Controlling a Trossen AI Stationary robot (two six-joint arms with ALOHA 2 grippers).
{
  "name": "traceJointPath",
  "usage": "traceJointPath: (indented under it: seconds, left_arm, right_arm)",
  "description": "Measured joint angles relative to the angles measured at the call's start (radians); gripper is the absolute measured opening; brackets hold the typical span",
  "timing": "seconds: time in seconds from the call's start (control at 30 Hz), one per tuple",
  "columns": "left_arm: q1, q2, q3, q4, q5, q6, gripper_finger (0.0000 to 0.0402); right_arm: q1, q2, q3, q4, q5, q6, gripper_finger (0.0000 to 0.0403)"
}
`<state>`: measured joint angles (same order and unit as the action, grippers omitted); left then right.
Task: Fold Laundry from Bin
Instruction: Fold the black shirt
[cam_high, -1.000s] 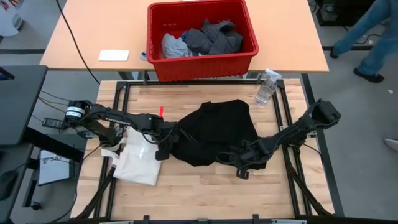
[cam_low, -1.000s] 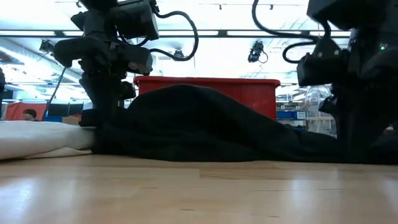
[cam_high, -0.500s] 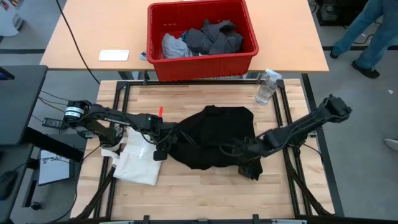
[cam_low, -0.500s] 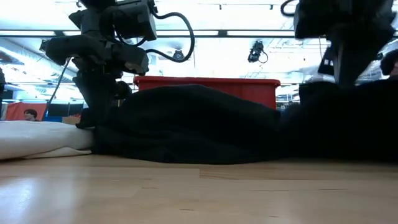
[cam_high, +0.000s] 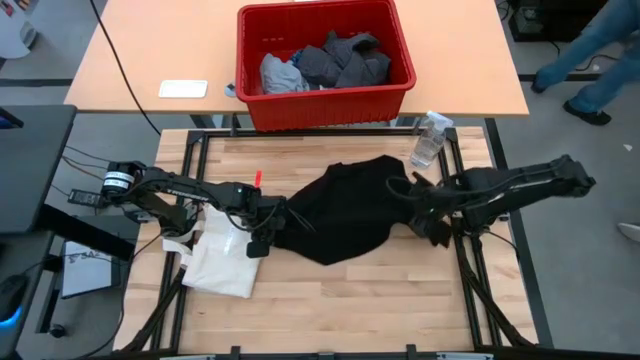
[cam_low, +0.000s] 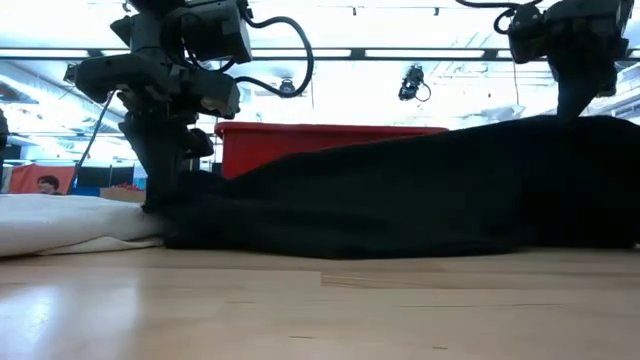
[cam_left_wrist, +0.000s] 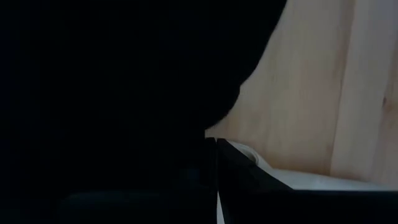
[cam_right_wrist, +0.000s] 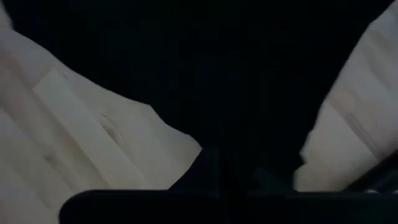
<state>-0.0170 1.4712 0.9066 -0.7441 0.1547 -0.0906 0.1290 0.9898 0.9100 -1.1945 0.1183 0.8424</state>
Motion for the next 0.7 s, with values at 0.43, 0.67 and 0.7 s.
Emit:
traceJointPath:
  seconds: [0.43, 0.67, 0.7]
  left_arm:
    - [-0.006, -0.003, 0.000, 0.021, -0.005, -0.082, 0.0002]
    - [-0.058, -0.007, 0.006, 0.040, -0.004, -0.153, 0.0002]
    - [-0.072, -0.007, 0.010, 0.051, -0.003, -0.158, 0.0002]
  right_arm:
    - [0.077, -0.028, -0.012, -0.017, -0.275, -0.006, 0.0115]
    - [0.208, -0.028, -0.028, 0.078, -0.172, 0.118, 0.0170]
    - [0.226, -0.028, -0.028, 0.119, -0.157, 0.125, 0.0170]
